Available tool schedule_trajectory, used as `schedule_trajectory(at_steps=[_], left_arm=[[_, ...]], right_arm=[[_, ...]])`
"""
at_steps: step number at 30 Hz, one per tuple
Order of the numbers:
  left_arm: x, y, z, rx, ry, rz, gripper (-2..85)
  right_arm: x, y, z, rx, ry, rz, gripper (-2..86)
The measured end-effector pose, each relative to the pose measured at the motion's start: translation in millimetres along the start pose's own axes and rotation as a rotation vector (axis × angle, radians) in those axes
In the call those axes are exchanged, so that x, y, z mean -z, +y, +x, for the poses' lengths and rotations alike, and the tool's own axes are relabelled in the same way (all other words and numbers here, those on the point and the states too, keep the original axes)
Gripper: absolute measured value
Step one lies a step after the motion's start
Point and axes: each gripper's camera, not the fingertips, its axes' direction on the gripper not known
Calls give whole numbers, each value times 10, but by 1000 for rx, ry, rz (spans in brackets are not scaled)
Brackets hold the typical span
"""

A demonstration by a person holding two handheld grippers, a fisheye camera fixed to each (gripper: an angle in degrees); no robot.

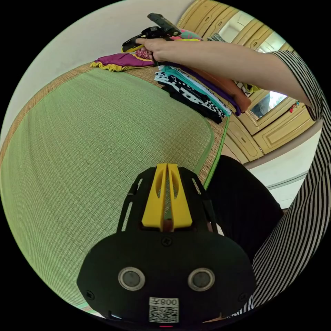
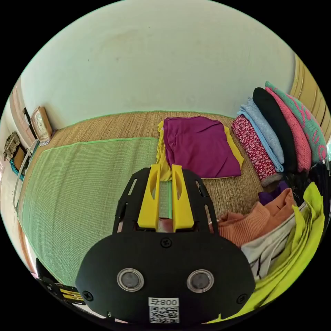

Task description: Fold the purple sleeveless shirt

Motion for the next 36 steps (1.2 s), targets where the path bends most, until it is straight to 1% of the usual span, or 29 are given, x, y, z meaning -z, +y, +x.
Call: schedule_trajectory(at_steps=[4,7,9,13,16,18,19,21,22,24,27,30,32,36], left_arm=[[197,253,-150,0,36,31,5],[341,415,-234,2,50,41,5],[431,512,-287,8,62,44,5],[643,726,-397,20,87,45,4],[812,858,-458,27,98,27,4],[936,942,-499,43,113,14,5],[1052,1009,-520,47,122,23,5],[1278,1132,-568,70,132,63,7],[1452,1223,-603,83,133,92,8],[1744,1374,-658,107,115,135,12],[2250,1665,-754,152,117,208,24],[2751,2018,-815,210,127,294,55],[3097,2316,-803,246,148,347,78],[3480,2734,-665,263,162,396,100]], right_arm=[[-455,-253,91,-6,62,-74,74],[-790,-322,144,-7,97,-158,62],[-812,-335,207,-39,90,-136,29],[-625,-366,318,-97,45,-76,12],[-274,-431,369,-114,-1,2,7],[152,-485,382,-103,-87,87,5],[278,-492,380,-97,-111,109,5],[832,-470,318,-37,-210,190,4],[978,-449,292,-18,-228,205,4],[1544,-292,187,50,-304,255,4],[2172,36,40,120,-401,287,4],[2626,372,-113,159,-503,279,4],[2825,559,-183,160,-565,268,4],[3195,919,-366,170,-662,237,4]])
